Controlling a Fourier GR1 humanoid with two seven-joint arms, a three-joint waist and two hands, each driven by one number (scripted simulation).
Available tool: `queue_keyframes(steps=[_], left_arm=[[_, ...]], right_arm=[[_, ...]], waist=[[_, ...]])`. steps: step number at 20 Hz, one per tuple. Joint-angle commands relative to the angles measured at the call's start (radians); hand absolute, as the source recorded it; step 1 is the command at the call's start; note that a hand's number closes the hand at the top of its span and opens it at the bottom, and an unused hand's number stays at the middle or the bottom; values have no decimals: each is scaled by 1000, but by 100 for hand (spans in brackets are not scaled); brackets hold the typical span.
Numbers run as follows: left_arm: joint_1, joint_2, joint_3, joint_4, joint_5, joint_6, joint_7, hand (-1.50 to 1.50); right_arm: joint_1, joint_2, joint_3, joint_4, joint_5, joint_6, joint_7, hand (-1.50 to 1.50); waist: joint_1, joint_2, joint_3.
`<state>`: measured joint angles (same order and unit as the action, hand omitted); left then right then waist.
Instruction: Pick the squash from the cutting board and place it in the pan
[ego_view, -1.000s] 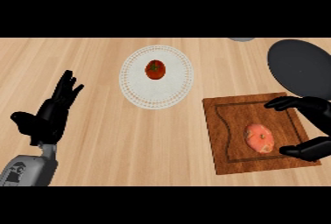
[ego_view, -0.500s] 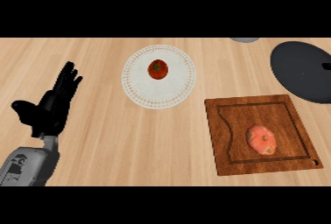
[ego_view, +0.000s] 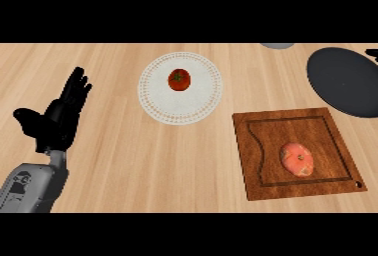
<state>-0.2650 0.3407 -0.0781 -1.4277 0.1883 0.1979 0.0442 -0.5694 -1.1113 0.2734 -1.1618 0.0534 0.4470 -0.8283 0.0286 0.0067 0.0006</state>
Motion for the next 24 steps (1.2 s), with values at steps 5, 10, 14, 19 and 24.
queue_keyframes(steps=[5,10,14,19,24], left_arm=[[-16,9,33,4,4,-13,18,0],[26,-28,-5,-19,-45,24,-7,0],[51,-23,33,15,-30,-9,-41,0],[69,-37,43,-13,-35,-17,-38,0],[73,-50,41,-76,-49,-19,19,0]], right_arm=[[-37,29,71,-85,-15,171,-48,-150],[14,44,139,-185,-33,169,-20,-150],[40,39,130,-227,14,129,49,-150],[129,-12,77,-259,23,132,50,-150],[96,134,91,-224,135,81,176,-150]], waist=[[-17,-6,-1],[-21,-8,0],[-25,-6,-1],[-31,-9,-1],[-19,-7,0]])
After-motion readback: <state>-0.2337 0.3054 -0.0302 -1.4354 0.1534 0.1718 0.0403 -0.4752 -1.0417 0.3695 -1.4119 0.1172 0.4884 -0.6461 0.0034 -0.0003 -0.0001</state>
